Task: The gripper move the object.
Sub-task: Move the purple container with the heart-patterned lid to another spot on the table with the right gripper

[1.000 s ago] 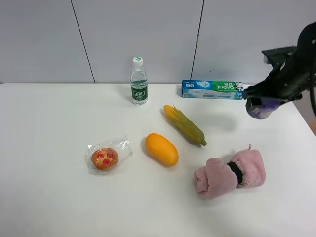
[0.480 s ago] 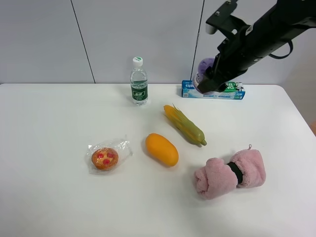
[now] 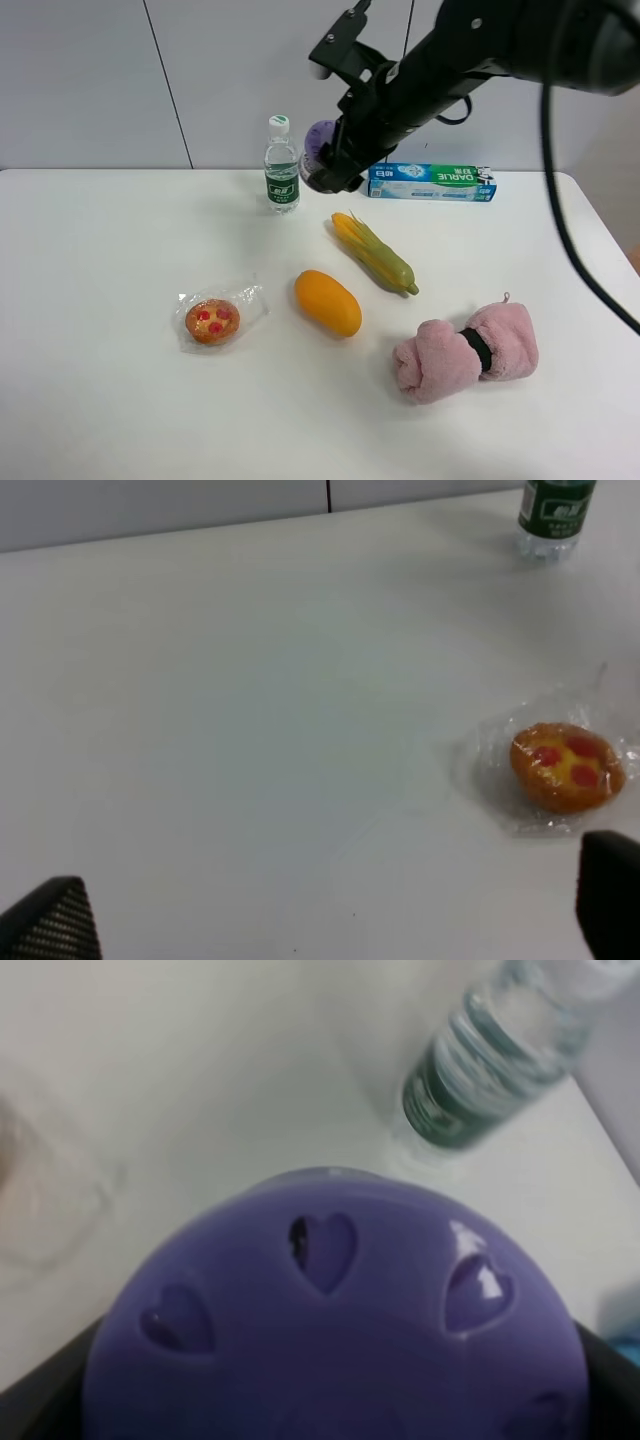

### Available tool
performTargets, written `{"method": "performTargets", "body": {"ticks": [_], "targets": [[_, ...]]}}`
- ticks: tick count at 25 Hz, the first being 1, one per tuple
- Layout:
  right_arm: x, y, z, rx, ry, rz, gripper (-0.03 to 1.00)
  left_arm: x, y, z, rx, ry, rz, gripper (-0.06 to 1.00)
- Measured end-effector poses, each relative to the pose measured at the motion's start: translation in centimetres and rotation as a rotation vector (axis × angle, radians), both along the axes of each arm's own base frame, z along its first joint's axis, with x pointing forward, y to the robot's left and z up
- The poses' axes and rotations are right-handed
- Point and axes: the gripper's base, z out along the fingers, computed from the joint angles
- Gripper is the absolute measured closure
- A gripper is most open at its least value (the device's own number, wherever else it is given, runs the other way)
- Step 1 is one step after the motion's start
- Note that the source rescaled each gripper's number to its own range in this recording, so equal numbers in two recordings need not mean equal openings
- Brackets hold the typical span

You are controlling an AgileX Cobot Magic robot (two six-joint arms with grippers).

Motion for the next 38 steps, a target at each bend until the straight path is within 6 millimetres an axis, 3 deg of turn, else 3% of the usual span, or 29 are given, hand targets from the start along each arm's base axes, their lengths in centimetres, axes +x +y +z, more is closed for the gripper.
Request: {"method": "performTargets", "body": {"ticks": [8,14,23,38], "targets": [[3.7,7.6,-4.6,-0.014,0.076,-0.018,0.95,0.0,0.0,0.0,0.0,0.0,0.0,-0.06],[4.9,11.0,-9.0,-0.072,0.134,-0.021,0.95,0.0,0.0,0.0,0.0,0.0,0.0,-0.06],[5.2,11.0,-13.1,-0.154,0.224,-0.1,0.95,0.0,0.0,0.0,0.0,0.0,0.0,-0.06],[5.4,10.6,-15.9,-0.2,0.281,-0.18,0.95,0.0,0.0,0.0,0.0,0.0,0.0,-0.06]]}}
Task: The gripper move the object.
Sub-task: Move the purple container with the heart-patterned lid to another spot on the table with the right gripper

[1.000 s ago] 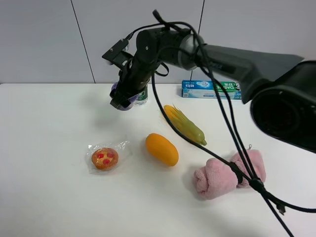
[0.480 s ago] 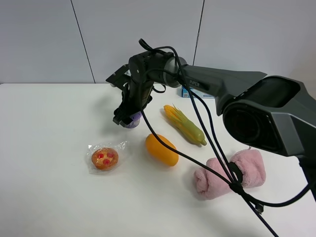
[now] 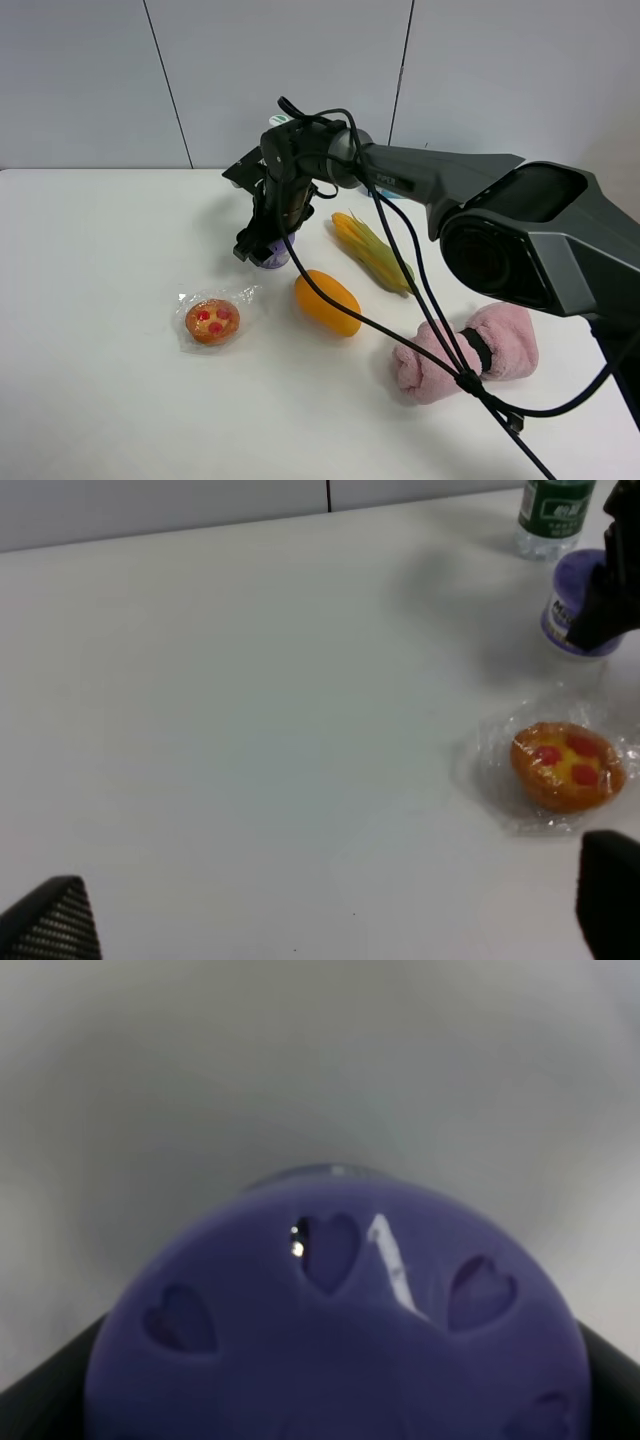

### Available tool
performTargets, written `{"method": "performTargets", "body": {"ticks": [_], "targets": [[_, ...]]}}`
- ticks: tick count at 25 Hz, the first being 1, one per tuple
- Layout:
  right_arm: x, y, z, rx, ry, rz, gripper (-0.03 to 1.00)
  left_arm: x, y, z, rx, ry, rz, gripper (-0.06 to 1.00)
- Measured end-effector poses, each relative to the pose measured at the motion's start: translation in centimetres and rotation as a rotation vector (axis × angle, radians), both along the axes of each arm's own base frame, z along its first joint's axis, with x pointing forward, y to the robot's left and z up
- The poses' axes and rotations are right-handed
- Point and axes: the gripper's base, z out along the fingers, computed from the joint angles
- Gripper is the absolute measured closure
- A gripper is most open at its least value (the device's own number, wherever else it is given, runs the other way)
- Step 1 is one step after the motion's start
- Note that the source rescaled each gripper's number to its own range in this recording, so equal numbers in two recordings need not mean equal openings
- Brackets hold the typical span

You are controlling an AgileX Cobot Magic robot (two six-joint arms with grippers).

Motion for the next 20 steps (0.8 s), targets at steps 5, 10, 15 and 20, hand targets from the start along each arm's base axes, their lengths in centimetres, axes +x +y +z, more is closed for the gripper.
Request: {"method": "performTargets", "body": {"ticks": [5,10,15,20], "targets": [[0.0,-0.01,-0.66,-0.008,0.01,-0.005,0.95,0.0,0.0,0.0,0.0,0.0,0.0,-0.06],[0.0,-0.01,-0.73,-0.009,0.012,-0.005,0.95,0.0,0.0,0.0,0.0,0.0,0.0,-0.06],[0.0,-0.01,-0.73,-0.008,0.013,-0.009,0.95,0.0,0.0,0.0,0.0,0.0,0.0,-0.06],[0.02,0.0,-0.72,0.006,0.021,-0.052,0.2,0.0,0.0,0.0,0.0,0.0,0.0,-0.06]]}}
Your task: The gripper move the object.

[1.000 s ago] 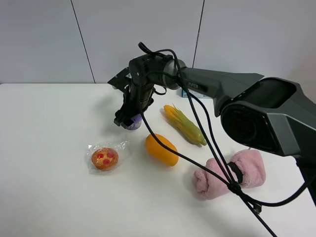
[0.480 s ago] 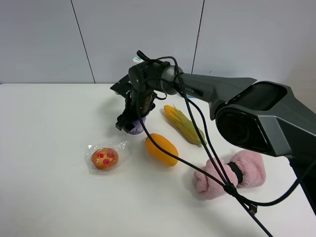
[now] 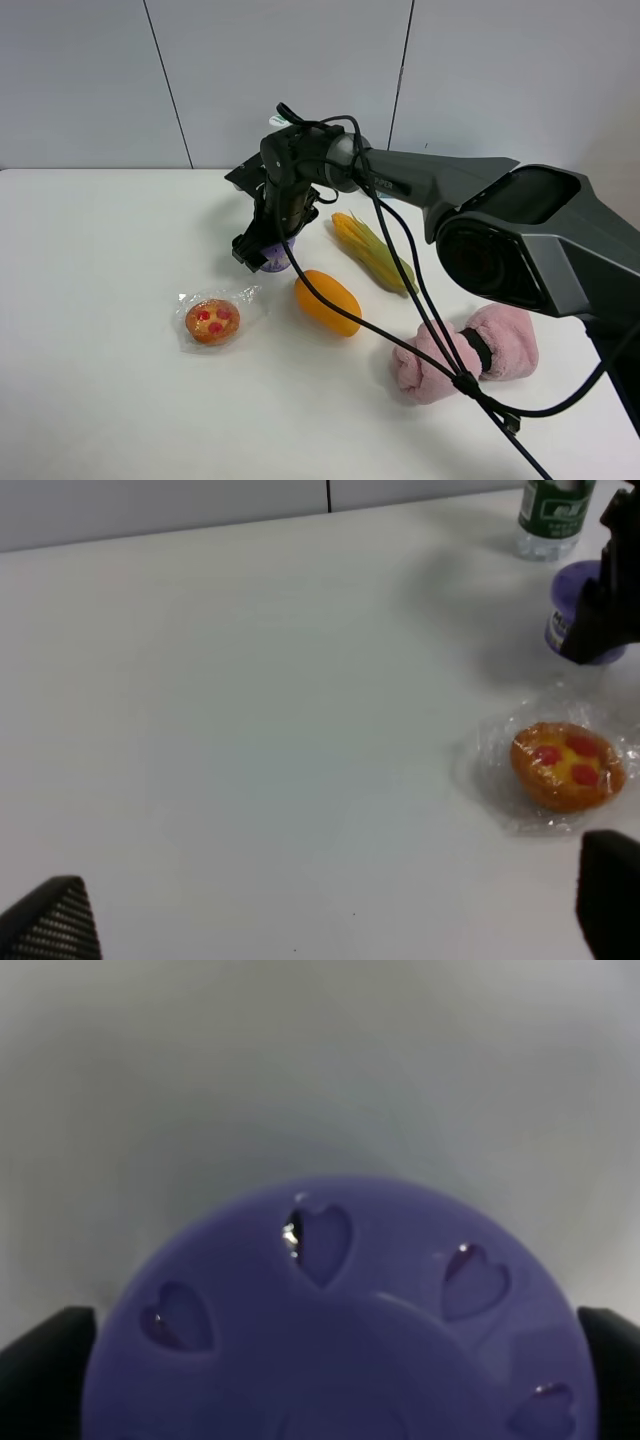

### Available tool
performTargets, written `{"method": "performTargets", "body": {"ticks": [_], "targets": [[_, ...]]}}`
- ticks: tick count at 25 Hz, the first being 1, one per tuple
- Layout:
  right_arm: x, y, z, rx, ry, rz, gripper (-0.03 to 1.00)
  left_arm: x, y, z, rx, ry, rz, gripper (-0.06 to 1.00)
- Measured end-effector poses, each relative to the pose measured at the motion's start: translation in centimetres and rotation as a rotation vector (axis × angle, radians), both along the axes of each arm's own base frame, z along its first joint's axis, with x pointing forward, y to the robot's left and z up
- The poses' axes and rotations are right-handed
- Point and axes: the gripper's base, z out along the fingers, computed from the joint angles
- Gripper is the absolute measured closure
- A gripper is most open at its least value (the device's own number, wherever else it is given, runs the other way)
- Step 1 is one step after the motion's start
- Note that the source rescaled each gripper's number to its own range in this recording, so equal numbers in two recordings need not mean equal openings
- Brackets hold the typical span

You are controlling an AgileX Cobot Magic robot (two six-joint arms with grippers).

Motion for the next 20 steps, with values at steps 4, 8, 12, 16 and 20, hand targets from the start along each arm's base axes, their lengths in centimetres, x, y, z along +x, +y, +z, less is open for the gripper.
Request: {"method": "performTargets", "body": {"ticks": [4,8,12,16,20], "targets": [[0.0,0.0,0.0,-0.006,-0.001,0.012,0.0,0.0,0.0,0.0,0.0,0.0,0.0,-0.06],[-0.2,-0.2,0.7,-0.023,0.009,0.031,-0.02,0.0,0.0,0.0,0.0,0.0,0.0,-0.06],[-0.7,-0.5,4.4,-0.024,0.011,0.035,-0.02,0.0,0.0,0.0,0.0,0.0,0.0,-0.06],[-2.0,-1.5,10.8,0.019,-0.012,0.034,-0.03,0.0,0.0,0.0,0.0,0.0,0.0,-0.06],[-4.4,-3.1,18.0,0.091,-0.042,0.037,-0.03,0.0,0.0,0.0,0.0,0.0,0.0,-0.06]]}}
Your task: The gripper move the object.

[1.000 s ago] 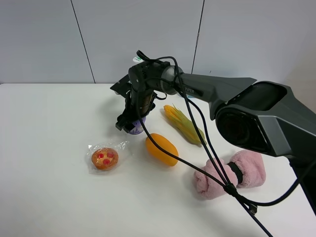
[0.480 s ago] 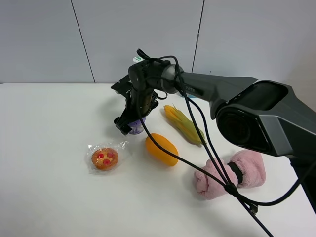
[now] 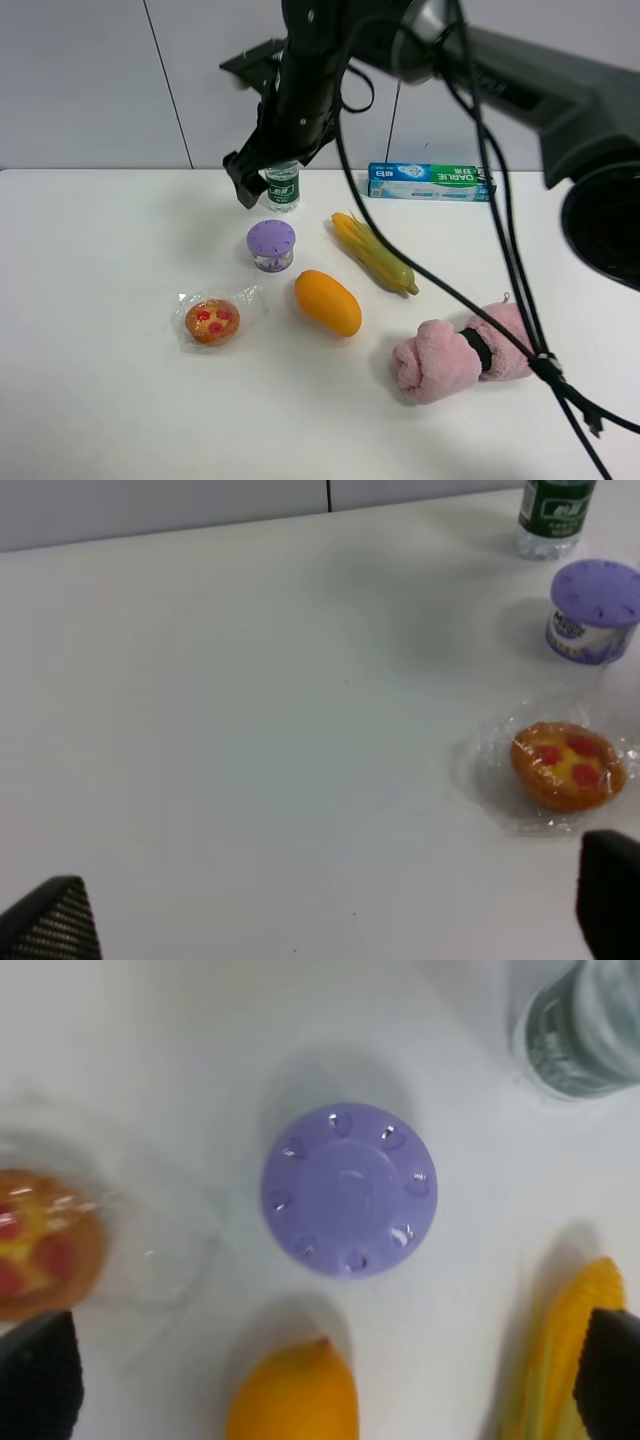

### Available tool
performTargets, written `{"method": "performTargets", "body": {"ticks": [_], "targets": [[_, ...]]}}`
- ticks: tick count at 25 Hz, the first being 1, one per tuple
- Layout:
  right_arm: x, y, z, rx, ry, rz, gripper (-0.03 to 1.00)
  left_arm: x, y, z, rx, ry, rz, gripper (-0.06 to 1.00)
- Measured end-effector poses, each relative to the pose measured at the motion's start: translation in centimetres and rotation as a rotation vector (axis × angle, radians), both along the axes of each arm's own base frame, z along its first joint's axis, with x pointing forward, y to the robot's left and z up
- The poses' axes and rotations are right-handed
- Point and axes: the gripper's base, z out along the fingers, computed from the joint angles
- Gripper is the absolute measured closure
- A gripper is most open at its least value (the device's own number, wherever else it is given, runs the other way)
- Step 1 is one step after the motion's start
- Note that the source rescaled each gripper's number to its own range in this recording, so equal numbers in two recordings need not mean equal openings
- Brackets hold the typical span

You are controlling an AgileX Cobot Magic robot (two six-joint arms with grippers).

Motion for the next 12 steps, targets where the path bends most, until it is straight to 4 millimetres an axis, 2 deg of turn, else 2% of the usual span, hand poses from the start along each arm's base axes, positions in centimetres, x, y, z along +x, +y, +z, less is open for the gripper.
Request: {"method": "performTargets", "body": {"ticks": [4,7,9,12], "targets": [[-2.0,-1.6,5.6,0.075,-0.077,0.002,-0.03,0.0,0.0,0.0,0.0,0.0,0.0,-0.06],[-2.8,-3.0,8.2,0.109,-0.117,-0.01,-0.03,0.0,0.0,0.0,0.0,0.0,0.0,-0.06],[-2.4,-4.7,9.3,0.123,-0.141,-0.047,-0.03,0.0,0.0,0.0,0.0,0.0,0.0,-0.06],[-0.6,-8.6,10.6,0.114,-0.185,-0.147,-0.03,0.0,0.0,0.0,0.0,0.0,0.0,-0.06]]}}
